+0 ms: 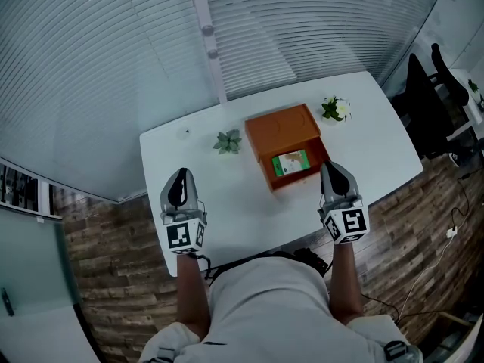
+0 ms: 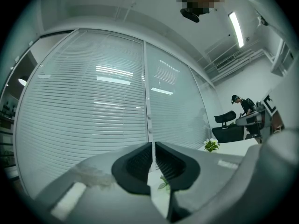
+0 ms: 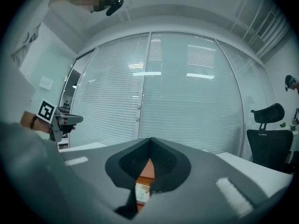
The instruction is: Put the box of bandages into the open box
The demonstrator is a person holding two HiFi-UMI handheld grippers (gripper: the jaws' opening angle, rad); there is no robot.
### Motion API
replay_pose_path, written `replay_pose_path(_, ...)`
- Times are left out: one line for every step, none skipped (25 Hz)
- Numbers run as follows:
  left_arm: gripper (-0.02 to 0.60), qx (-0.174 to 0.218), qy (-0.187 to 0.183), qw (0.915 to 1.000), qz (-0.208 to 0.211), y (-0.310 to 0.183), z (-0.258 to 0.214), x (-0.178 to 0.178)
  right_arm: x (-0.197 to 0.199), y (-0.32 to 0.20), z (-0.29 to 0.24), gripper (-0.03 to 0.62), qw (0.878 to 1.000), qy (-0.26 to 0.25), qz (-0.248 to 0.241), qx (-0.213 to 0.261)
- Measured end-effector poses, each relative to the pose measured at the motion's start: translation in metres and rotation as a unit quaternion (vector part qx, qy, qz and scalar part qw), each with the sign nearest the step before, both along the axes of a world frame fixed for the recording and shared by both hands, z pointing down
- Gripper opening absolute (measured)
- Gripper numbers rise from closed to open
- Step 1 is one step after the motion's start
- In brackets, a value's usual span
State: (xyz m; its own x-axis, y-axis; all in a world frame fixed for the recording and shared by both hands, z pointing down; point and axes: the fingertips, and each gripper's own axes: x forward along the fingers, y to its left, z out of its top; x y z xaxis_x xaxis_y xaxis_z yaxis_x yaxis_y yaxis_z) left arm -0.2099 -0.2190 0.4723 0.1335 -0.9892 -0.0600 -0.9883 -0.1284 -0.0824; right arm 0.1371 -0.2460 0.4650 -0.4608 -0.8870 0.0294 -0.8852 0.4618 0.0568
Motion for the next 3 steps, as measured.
replay_pose_path(0.028, -0.001, 0.0, 1.0, 0.0, 0.0006, 0.0005, 0.0001, 0.0004, 0.0006, 0.0005, -0.002, 1.0, 0.0, 0.0, -0.001)
replay_pose_path(0.028, -0.001, 0.0, 1.0, 0.0, 0.0014, 0.0009, 0.0002, 0.0006, 0.0013, 0.0009, -0.002, 1.0, 0.0, 0.0, -0.002)
replay_pose_path(0.028, -0.002, -0.001, 1.0, -0.001, 0.0021, 0.0013, 0.0003, 0.0008, 0.0019, 0.0012, -0.002, 1.0, 0.001, 0.0, -0.003)
